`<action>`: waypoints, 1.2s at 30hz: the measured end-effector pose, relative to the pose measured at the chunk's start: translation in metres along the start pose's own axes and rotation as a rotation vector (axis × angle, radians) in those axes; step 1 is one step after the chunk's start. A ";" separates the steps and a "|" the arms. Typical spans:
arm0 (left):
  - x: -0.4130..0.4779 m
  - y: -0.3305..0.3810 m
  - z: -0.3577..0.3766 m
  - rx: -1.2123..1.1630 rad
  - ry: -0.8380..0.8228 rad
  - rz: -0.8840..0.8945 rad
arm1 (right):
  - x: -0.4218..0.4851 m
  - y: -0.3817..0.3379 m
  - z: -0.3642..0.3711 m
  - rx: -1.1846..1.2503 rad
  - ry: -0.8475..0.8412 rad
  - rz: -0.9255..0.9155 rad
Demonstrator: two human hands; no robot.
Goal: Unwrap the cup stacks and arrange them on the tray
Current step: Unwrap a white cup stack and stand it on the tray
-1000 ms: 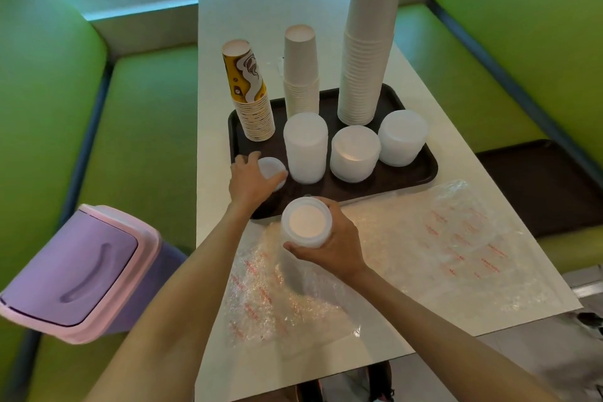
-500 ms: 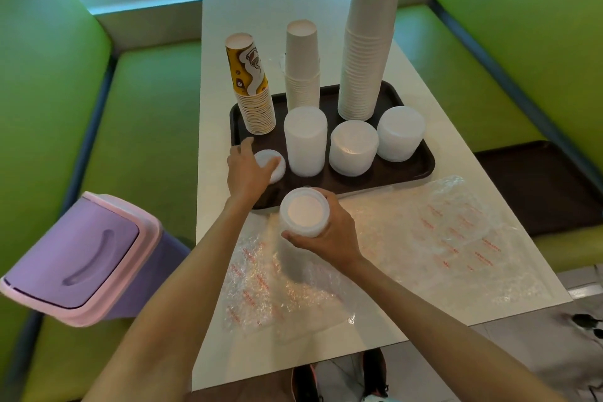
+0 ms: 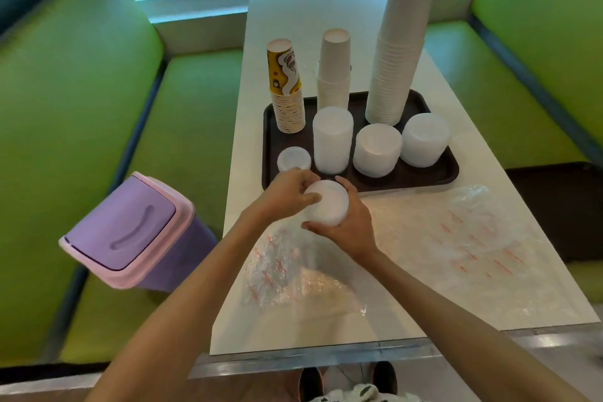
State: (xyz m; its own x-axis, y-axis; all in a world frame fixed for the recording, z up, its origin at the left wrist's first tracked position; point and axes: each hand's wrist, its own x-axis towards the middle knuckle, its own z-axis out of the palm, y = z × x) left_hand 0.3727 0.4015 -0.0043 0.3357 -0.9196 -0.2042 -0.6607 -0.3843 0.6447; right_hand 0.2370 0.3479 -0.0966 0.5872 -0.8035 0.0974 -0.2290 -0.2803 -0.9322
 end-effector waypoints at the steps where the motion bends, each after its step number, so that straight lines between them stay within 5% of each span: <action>1: 0.000 0.000 -0.001 0.014 -0.017 -0.004 | 0.000 0.001 0.001 0.000 0.000 0.003; 10: 0.006 0.001 -0.003 0.040 -0.093 -0.061 | -0.002 0.010 0.007 0.020 0.016 0.011; 25: 0.000 0.003 -0.003 -0.025 0.061 -0.014 | 0.001 0.011 0.008 -0.044 0.032 0.038; 31: 0.003 0.002 -0.020 -0.294 0.061 -0.077 | 0.004 0.008 0.005 -0.068 0.010 0.049; 36: 0.029 -0.024 -0.044 -0.549 0.225 -0.275 | 0.003 0.005 0.002 -0.051 0.009 0.059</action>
State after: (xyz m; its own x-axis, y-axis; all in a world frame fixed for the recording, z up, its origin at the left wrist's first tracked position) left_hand 0.4282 0.3876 0.0069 0.6154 -0.7310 -0.2949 -0.1119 -0.4514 0.8853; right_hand 0.2390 0.3453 -0.1020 0.5645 -0.8242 0.0460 -0.3028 -0.2585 -0.9173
